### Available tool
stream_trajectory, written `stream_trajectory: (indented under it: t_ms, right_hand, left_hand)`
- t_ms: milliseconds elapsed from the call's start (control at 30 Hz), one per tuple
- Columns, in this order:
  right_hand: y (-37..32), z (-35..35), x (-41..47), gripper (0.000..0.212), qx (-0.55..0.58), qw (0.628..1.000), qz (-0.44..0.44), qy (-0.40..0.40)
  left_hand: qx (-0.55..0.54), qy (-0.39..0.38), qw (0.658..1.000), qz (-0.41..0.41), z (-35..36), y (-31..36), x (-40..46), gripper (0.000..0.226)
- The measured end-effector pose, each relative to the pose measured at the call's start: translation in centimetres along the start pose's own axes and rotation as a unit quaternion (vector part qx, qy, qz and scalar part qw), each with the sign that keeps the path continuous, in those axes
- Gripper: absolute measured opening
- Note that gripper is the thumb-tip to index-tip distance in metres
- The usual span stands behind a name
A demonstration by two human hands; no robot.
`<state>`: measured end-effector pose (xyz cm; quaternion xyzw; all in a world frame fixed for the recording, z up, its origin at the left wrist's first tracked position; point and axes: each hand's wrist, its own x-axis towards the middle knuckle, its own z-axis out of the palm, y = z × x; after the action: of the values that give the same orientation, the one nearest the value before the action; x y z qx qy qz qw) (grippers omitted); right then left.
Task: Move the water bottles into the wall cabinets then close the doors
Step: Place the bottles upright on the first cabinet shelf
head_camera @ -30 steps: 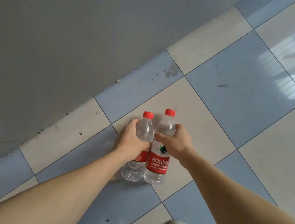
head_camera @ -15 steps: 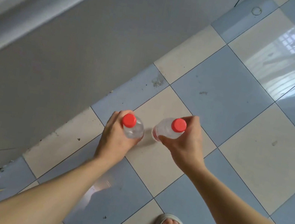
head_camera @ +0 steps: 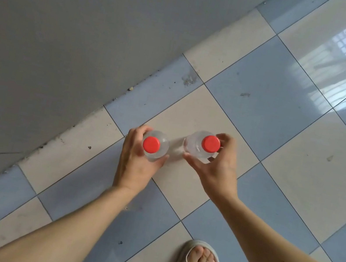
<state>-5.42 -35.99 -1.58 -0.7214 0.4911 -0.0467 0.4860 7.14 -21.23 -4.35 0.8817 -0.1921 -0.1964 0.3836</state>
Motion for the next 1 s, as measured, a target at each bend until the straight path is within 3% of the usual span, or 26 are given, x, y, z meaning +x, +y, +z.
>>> stream_trajectory:
  t_ms: [67, 167, 467, 667, 1000]
  right_hand:
    - [0.5, 0.4, 0.6, 0.086, 0.006, 1.000, 0.010, -0.028]
    - [0.9, 1.0, 2.1, 0.072, 0.035, 0.998, 0.024, -0.056]
    - [-1.0, 0.3, 0.8, 0.047, 0.079, 0.991, 0.051, -0.092]
    - [-5.9, -2.8, -4.3, 0.054, 0.051, 0.991, 0.053, -0.111]
    - [-23.6, -13.9, -13.1, 0.061, 0.032, 0.990, -0.023, -0.137]
  left_hand:
    - [-0.015, -0.009, 1.000, -0.020, 0.2, -0.3, -0.1, 0.078]
    - [-0.051, -0.019, 0.997, -0.045, 0.8, -0.5, 0.0, 0.081]
    - [-0.097, -0.042, 0.988, -0.109, -0.5, 1.7, -0.4, 0.046]
    - [-0.081, -0.095, 0.987, -0.097, -7.8, 6.2, -2.9, 0.051]
    - [-0.129, -0.071, 0.986, -0.079, -24.0, 20.8, -7.2, 0.051]
